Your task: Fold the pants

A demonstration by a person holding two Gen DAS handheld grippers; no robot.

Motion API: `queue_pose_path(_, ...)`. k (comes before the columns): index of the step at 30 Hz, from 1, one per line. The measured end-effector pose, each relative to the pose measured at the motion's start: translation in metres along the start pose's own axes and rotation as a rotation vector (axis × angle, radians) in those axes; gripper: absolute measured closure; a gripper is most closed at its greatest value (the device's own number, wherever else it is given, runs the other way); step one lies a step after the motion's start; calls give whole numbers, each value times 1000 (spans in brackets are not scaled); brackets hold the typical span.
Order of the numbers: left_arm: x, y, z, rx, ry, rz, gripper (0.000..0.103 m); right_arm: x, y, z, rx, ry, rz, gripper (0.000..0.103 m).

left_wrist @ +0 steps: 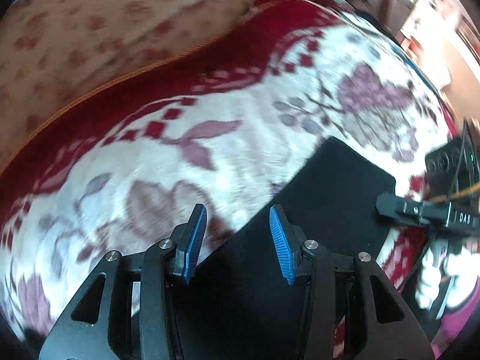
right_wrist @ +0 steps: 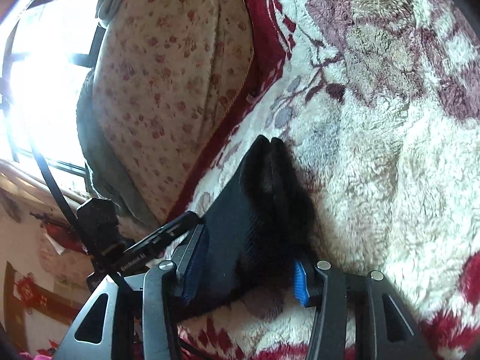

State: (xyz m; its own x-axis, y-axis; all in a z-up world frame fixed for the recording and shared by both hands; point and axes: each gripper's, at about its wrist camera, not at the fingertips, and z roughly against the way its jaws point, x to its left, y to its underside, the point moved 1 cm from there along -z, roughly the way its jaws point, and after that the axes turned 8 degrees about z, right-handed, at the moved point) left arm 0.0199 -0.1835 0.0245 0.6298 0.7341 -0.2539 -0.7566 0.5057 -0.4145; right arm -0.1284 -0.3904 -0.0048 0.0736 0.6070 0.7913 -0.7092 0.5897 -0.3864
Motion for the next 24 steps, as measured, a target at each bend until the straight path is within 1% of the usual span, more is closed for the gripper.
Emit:
queue_pose_path(3, -8, -6, -10, 61, 70, -66, 60, -3, -1, 3, -6, -8, 6, 58)
queue_pose_path(4, -12, -8, -13, 82, 93, -102, 60, -3, -1, 3, -10, -13, 0, 58)
queue_pose_path(6, -17, -10, -18, 99, 109, -151, 60, -7, -2, 5, -28, -37, -20, 58)
queue_pose_path(8, -20, -13, -22, 121, 142, -190, 52, -11, -3, 6, -45, -56, -31, 58)
queue_pose_path(9, -21, -14, -23, 136, 172, -201, 43, -12, -3, 7, -51, -65, -32, 58)
queue_pose_path(10, -23, -15, -24, 147, 201, -212, 37, -12, -3, 6, -56, -73, -31, 58)
queue_pose_path(11, -25, -14, -25, 149, 216, -227, 36, -12, -4, 5, -58, -80, -29, 58)
queue_pose_path(12, -29, -13, -27, 149, 225, -252, 34, -11, -5, 4, -60, -85, -25, 61)
queue_pose_path(13, -35, -9, -30, 147, 224, -302, 34, -11, -5, 2, -56, -92, -19, 62)
queue_pose_path(15, -44, -3, -32, 127, 221, -370, 33, -12, -7, -1, -42, -106, -9, 74)
queue_pose_path(17, -48, -1, -34, 121, 233, -398, 33, -15, -9, -2, -51, -157, -41, 81)
queue_pose_path(18, -48, -2, -35, 133, 244, -400, 33, -17, -9, -2, -54, -185, -59, 82)
queue_pose_path(20, -43, -7, -36, 150, 274, -382, 44, -16, -9, -2, -49, -194, -54, 82)
queue_pose_path(22, -37, -11, -36, 148, 298, -349, 65, -16, -9, -2, -47, -212, -57, 83)
queue_pose_path(23, -34, -12, -36, 147, 305, -332, 69, -15, -9, -2, -47, -217, -59, 83)
queue_pose_path(24, -31, -12, -35, 147, 315, -312, 81, -14, -10, -3, -47, -232, -64, 83)
